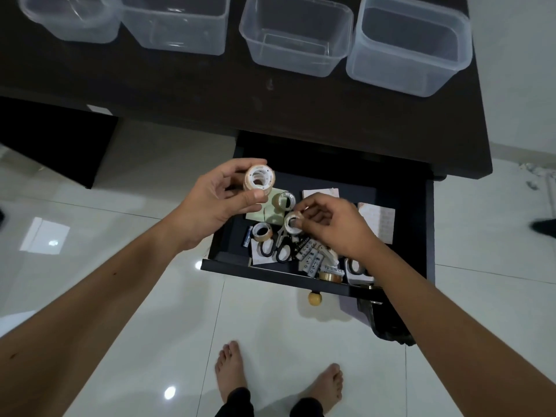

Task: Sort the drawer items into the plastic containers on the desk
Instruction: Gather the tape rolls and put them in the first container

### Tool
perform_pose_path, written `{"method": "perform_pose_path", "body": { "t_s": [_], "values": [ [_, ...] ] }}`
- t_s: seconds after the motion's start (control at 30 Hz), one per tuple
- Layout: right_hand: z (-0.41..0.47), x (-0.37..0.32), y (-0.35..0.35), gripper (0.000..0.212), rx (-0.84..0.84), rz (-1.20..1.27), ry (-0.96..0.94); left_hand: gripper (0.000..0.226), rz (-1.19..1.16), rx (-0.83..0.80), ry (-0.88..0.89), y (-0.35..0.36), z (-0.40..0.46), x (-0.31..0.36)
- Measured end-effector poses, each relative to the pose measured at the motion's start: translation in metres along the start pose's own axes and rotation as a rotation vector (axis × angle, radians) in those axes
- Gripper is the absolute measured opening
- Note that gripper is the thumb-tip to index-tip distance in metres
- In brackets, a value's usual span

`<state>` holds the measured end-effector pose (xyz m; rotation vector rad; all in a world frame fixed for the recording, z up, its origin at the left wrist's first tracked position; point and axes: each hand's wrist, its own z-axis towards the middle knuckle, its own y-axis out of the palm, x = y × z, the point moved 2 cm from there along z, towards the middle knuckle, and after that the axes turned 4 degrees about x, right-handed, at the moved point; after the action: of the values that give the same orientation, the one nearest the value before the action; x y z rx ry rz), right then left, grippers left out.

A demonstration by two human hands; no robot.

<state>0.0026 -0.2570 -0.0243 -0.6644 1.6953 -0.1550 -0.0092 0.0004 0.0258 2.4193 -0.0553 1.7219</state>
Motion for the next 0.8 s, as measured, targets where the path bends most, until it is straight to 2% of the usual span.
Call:
{"method": "perform_pose_path", "body": {
  "t_s": [0.17, 0.4, 0.5, 0.67, 0.8],
  "values": [
    [0.023, -0.004, 0.012, 0.014, 0.168, -0.041, 0.061, 0.057, -0.007, 0.032, 0.021, -0.016, -0.008, 0.002],
    [0.035, -0.001, 0.019, 0.014, 0.218, -0.048, 0.125, 0.056, -0.032, 0.04, 0.027, -0.023, -0.012, -0.003],
    [0.033, -0.002, 0.019, 0.025, 0.243, -0.024, 0.123, 0.057, -0.038, 0.039, 0.026, -0.022, -0.012, -0.004],
    [0.027, 0.0, 0.022, 0.069, 0.107, -0.098, -0.026, 0.057, -0.034, 0.028, 0.026, -0.022, -0.013, -0.003],
    [0.032, -0.001, 0.026, 0.067, 0.085, -0.226, -0.128, 0.057, -0.025, 0.021, 0.03, -0.022, -0.012, -0.003]
  ]
}}
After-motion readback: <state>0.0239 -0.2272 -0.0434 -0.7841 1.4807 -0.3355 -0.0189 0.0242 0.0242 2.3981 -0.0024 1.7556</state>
